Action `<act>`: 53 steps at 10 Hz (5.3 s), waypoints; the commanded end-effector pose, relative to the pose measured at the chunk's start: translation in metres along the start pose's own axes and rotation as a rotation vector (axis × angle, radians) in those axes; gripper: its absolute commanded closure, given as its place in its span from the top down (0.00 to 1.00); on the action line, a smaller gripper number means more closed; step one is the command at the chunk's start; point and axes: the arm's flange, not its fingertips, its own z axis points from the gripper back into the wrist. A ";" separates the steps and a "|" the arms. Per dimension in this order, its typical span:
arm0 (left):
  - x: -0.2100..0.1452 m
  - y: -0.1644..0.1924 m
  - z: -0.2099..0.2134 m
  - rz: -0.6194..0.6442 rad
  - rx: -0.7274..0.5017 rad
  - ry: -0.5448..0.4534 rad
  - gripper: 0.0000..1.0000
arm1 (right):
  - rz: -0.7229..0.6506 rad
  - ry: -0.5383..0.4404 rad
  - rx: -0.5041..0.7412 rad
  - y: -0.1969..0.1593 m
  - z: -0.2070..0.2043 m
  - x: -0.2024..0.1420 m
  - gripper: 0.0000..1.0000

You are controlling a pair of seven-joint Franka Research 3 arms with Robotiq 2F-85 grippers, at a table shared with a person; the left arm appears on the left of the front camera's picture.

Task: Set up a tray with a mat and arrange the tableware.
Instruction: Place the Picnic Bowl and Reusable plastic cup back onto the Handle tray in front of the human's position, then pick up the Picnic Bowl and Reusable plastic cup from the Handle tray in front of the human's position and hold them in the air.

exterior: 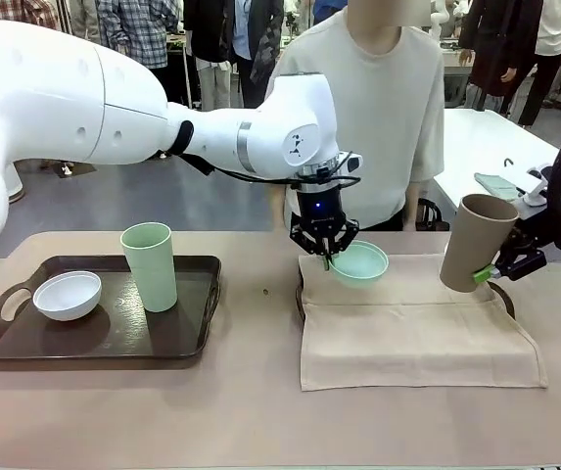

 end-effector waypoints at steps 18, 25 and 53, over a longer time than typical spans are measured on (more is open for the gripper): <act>0.009 0.002 -0.025 0.012 0.041 0.102 0.60 | -0.007 0.061 0.011 -0.016 -0.003 -0.037 1.00; -0.029 0.014 0.042 -0.012 0.030 -0.014 0.93 | -0.330 0.185 -0.103 0.006 0.049 -0.003 1.00; -0.077 0.035 0.173 0.138 0.197 -0.197 0.93 | -0.922 0.732 -0.491 0.042 -0.028 0.286 1.00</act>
